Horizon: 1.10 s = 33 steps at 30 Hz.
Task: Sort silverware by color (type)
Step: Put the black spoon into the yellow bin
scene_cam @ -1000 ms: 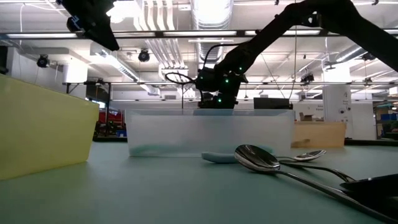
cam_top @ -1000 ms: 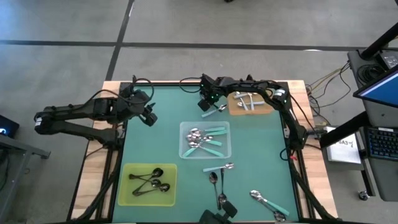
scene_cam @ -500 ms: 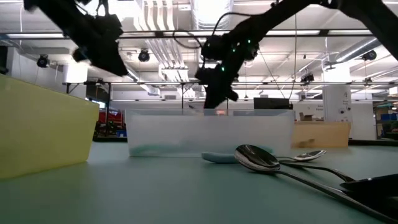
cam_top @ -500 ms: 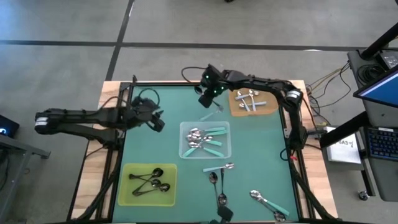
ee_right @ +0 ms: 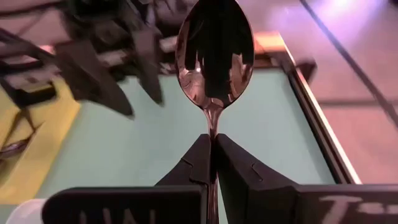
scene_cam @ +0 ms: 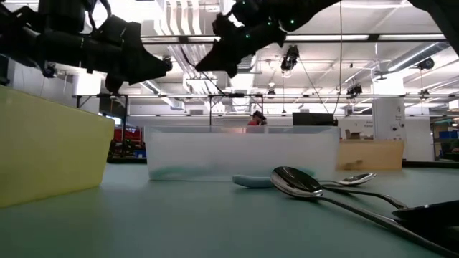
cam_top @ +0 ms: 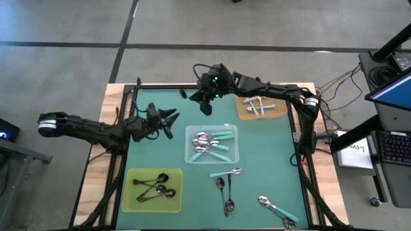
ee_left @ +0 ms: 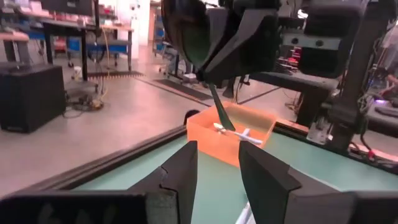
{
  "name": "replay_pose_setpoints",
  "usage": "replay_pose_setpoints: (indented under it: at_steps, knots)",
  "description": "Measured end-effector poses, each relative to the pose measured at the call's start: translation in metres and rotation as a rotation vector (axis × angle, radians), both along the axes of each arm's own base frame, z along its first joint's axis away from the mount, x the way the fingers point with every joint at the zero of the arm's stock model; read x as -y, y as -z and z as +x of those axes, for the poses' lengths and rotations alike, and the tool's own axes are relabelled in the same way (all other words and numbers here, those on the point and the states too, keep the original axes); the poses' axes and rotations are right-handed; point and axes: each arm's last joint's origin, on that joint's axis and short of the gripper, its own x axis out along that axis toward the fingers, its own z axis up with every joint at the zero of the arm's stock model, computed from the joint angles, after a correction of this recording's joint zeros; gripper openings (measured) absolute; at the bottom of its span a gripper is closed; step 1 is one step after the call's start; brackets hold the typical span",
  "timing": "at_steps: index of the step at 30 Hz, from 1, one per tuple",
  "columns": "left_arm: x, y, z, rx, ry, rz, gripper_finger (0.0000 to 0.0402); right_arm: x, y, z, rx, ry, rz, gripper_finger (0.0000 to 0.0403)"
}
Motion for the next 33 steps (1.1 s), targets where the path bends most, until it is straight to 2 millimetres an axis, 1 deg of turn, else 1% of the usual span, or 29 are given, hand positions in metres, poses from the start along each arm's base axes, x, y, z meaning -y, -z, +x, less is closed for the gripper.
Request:
replay_pose_setpoints:
  at_steps: [2, 7, 13, 18, 24, 28, 31, 33]
  knots:
    - [0.000, 0.001, 0.004, -0.006, -0.001, 0.027, 0.0103, -0.004, 0.002, 0.008, 0.051, -0.064, -0.035, 0.0009]
    - [-0.001, 0.001, 0.015, -0.033, -0.015, 0.082, 0.0103, -0.013, 0.007, 0.022, 0.133, -0.146, -0.095, 0.0009]
    - [-0.004, -0.004, 0.024, -0.002, -0.063, 0.139, 0.0103, -0.014, 0.003, 0.022, 0.182, -0.225, -0.101, 0.0009]
    - [-0.004, -0.005, 0.030, 0.013, -0.071, 0.152, 0.0103, -0.017, 0.001, 0.024, 0.212, -0.252, -0.102, 0.0009]
    - [-0.004, -0.009, 0.048, 0.011, -0.014, 0.159, 0.0103, -0.020, 0.000, 0.025, 0.233, -0.286, -0.106, 0.0009]
    - [-0.006, -0.011, 0.058, -0.011, -0.048, 0.181, 0.0103, -0.021, 0.001, 0.025, 0.223, -0.291, -0.095, 0.0009]
    - [-0.008, -0.011, 0.061, -0.017, -0.126, 0.162, 0.0091, -0.020, 0.001, 0.025, 0.223, -0.286, -0.097, 0.0009]
    - [-0.009, -0.010, 0.060, -0.006, -0.140, 0.137, 0.0071, -0.020, 0.000, 0.025, 0.224, -0.282, -0.100, 0.0009]
